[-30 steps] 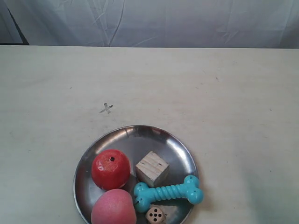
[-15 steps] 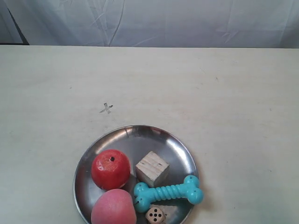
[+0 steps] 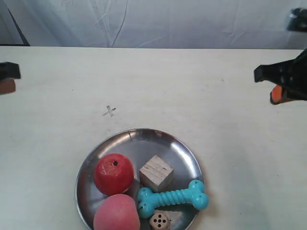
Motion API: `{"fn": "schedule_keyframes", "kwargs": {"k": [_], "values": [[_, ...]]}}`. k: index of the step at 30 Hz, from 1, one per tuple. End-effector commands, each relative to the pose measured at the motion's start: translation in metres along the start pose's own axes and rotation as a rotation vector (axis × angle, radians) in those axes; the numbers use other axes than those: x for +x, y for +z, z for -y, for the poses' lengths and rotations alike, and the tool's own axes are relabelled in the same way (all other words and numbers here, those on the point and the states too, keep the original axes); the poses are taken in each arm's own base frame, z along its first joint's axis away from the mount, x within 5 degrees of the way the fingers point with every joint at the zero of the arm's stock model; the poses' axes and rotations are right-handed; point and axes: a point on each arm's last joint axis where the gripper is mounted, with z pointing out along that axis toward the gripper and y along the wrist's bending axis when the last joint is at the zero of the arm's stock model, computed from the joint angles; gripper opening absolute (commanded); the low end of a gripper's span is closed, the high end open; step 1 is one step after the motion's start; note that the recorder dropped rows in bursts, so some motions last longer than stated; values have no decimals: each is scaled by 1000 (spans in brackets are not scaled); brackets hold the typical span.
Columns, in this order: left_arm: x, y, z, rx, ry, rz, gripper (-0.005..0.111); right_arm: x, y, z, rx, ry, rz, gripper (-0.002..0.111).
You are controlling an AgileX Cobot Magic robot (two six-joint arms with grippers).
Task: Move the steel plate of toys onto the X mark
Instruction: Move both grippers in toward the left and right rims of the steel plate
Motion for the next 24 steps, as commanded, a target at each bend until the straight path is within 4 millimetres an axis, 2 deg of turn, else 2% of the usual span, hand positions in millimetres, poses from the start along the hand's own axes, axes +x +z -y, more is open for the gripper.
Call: {"fn": "schedule_keyframes", "kwargs": {"k": [1,3,5,7,10,11,14,16,21,24], "values": [[6,40,-7,-35,13,-190,0,-4,39,-4,-98,-42,-124,2],[10,51,-7,-21,-39,-253,0,-6,51,-7,-144,-48,-128,11],[14,58,-5,6,-102,-310,0,-8,61,-10,-192,-38,-132,25],[19,62,-3,26,-129,-368,0,-10,69,-14,-242,-35,-128,45],[25,64,-4,30,-129,-419,0,-10,78,-17,-288,-22,-141,67],[28,65,-5,28,-129,-433,0,-10,81,-17,-294,-25,-147,70],[40,67,-7,28,-124,-500,7,-8,92,-16,-297,-19,-180,69],[50,67,-8,35,-132,-547,15,-6,99,-15,-296,-12,-205,69],[70,69,-7,99,-171,-595,46,-3,111,-14,-311,10,-252,69],[78,70,-5,146,-209,-591,52,0,116,-20,-346,-9,-272,69]]}}
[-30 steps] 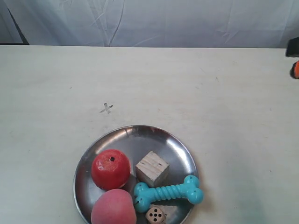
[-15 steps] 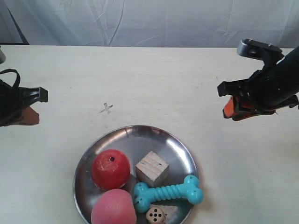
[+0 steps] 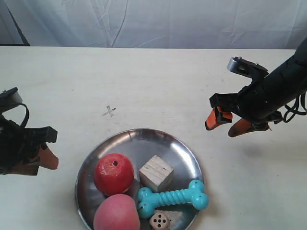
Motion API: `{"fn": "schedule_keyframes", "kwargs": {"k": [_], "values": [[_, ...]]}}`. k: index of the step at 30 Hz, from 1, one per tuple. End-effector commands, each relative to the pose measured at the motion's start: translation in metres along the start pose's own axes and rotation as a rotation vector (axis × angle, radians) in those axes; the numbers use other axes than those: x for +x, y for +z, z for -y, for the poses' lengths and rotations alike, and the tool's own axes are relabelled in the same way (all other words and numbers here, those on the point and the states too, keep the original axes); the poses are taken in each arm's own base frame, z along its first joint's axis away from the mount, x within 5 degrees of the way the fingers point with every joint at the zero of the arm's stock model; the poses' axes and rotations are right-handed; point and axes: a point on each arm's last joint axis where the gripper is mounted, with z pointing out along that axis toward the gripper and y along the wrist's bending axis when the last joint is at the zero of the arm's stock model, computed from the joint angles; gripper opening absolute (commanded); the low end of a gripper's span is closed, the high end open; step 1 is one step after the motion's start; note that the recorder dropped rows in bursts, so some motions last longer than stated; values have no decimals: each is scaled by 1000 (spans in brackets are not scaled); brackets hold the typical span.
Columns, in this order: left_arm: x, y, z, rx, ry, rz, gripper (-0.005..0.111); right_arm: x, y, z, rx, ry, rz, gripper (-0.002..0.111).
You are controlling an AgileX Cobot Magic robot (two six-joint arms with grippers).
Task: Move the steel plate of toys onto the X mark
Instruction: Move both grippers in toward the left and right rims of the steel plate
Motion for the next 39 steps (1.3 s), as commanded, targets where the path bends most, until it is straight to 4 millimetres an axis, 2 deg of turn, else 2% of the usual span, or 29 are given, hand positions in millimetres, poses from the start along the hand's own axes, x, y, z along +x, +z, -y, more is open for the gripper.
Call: {"fn": "schedule_keyframes", "kwargs": {"k": [1,7,14,23,32,36,39], "values": [[9,10,1,86,-34,-8,52,1,9,-6,-47,-28,-33,69],[20,19,-3,116,-58,-16,52,7,33,-21,-64,-110,-105,69],[28,28,-13,86,-112,20,52,10,50,-19,-61,-100,-152,69],[27,33,-10,155,-128,41,52,11,54,-17,-68,-89,-176,69],[21,57,-18,148,-136,-15,52,13,54,-18,-83,-82,-194,69],[19,67,-18,190,-112,-30,52,19,53,-21,-121,-67,-264,69],[20,71,-20,182,-109,-48,52,17,53,-21,-113,-32,-240,69]]}}
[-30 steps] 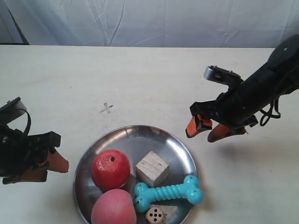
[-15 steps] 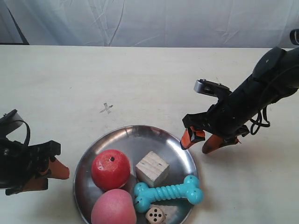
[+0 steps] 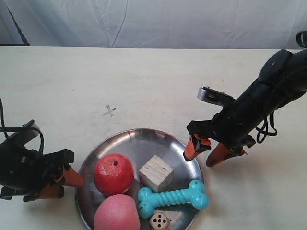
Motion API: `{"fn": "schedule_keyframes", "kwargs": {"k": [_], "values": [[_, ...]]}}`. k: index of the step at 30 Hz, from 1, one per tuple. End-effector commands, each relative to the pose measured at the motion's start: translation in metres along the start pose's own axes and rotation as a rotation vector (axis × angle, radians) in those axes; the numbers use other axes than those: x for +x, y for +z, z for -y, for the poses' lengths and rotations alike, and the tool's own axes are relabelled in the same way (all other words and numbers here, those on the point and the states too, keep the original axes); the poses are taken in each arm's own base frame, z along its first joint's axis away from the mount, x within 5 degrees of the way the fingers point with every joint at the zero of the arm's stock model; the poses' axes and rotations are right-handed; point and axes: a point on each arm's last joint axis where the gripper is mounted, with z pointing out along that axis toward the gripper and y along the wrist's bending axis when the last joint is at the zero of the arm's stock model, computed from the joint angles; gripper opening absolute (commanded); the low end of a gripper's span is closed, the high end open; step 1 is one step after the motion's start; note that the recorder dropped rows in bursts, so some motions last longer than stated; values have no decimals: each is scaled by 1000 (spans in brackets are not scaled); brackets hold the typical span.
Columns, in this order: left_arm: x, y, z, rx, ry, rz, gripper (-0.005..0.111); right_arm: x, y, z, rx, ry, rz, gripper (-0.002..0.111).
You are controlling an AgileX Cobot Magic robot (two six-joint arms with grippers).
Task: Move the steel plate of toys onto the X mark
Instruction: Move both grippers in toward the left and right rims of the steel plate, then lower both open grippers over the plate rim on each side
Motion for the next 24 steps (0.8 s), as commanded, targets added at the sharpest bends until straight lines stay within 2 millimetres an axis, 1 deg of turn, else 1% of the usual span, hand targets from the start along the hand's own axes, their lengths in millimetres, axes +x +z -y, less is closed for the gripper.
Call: {"fn": "schedule_keyframes", "kwargs": {"k": [1,5,7,8,10,12,15,24], "values": [[1,5,-3,0,3,-20,52,-2,0,0,-6,27,20,69],[-1,9,-4,7,10,-18,52,4,5,4,5,51,19,69],[-1,13,-6,10,11,-24,52,16,14,11,25,79,1,69],[-1,14,-7,7,13,-31,52,26,20,16,32,101,-23,69],[-1,16,-9,1,16,-36,52,38,27,23,55,139,-24,69],[-2,16,-8,4,26,-37,52,44,32,26,48,165,4,69],[-2,16,-8,6,48,-32,52,47,35,24,9,171,18,69],[-5,15,-7,15,64,-11,52,42,35,17,-72,187,77,69]]}}
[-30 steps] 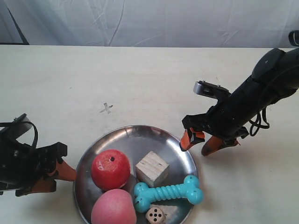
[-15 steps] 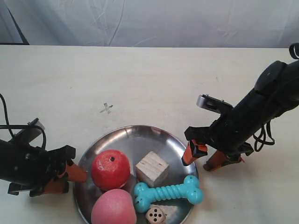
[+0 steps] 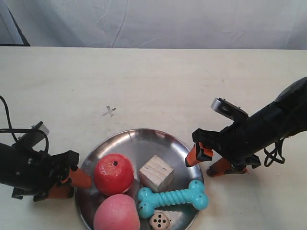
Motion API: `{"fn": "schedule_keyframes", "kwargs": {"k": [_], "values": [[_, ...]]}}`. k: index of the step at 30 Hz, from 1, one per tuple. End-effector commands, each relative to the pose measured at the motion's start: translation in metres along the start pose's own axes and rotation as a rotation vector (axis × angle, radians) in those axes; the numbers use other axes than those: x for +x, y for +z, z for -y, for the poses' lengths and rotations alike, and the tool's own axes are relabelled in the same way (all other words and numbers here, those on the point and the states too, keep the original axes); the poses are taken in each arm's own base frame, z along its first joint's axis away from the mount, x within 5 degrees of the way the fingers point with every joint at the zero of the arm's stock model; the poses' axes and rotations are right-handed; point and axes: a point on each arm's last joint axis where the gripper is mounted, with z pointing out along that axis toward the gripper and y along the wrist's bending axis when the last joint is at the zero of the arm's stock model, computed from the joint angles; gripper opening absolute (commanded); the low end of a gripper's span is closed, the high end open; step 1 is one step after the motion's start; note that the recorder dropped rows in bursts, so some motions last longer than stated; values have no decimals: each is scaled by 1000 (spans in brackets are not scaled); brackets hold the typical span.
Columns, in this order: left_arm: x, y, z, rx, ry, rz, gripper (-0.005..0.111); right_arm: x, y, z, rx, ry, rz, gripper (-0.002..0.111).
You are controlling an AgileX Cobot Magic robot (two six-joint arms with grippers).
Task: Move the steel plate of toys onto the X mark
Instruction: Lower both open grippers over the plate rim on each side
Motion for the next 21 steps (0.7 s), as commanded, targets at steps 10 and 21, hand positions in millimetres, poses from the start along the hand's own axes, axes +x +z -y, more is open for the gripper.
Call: {"fn": "schedule_keyframes", "kwargs": {"k": [10,21], "values": [[-5,2,-4,-39,18,30,52,25,17,11,-31,46,-83,69],[-5,2,-4,-39,22,30,52,36,21,12,-82,72,-72,69]]}}
